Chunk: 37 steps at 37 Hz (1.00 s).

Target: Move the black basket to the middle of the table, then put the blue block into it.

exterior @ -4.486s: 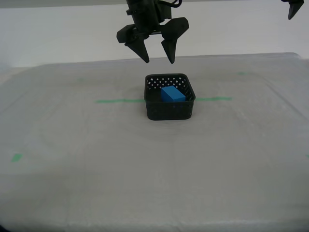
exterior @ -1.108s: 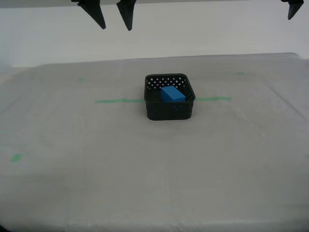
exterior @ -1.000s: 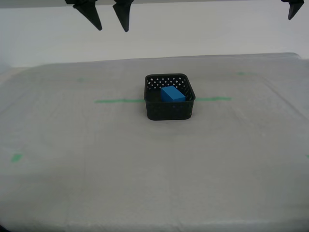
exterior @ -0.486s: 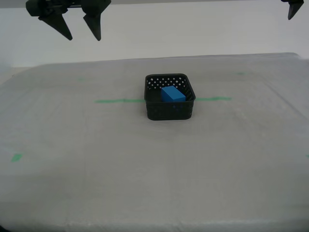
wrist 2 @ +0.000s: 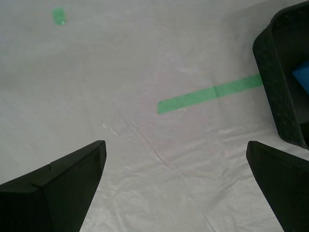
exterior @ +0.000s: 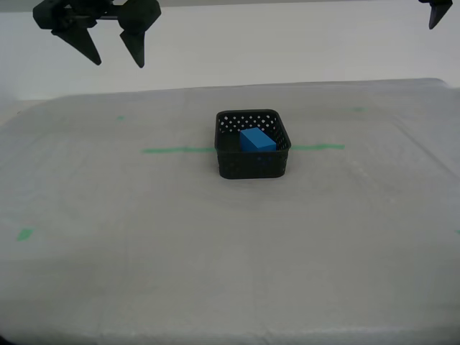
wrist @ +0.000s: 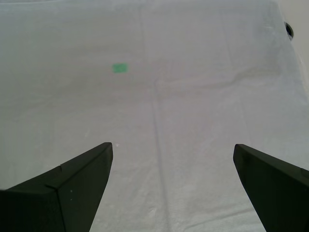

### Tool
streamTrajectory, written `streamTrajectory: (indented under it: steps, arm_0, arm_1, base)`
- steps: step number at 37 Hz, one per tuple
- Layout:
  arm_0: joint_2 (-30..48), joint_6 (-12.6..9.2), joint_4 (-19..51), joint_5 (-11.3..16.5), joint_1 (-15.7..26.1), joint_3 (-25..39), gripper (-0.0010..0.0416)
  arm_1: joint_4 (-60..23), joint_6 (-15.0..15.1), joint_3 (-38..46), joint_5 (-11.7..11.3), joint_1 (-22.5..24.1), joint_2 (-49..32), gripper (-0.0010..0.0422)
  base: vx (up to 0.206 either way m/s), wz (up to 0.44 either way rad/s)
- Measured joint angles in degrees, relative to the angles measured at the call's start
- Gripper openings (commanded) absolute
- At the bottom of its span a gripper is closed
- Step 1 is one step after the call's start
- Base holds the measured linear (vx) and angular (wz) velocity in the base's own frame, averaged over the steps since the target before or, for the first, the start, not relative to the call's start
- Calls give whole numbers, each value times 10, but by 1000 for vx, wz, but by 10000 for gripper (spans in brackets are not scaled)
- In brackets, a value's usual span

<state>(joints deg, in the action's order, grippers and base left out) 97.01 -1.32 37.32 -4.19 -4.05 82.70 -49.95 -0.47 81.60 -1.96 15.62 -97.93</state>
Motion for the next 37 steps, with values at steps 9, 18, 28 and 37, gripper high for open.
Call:
streamTrajectory:
  steps: [9,18,28,37]
  arm_0:
    - [0,0,0,0,0,0,350]
    - [0,0,0,0,0,0,350]
    - [0,0,0,0,0,0,350]
    - [0,0,0,0,-1,0,350]
  arm_1:
    - [0,0,0,0,0,0,400]
    - [0,0,0,0,0,0,400]
    - [3,0,0,0,1,0,400]
    - [4,0,0,0,1,0,400]
  base:
    - [0,0]
    - [0,0]
    - [0,0]
    - [0,0]
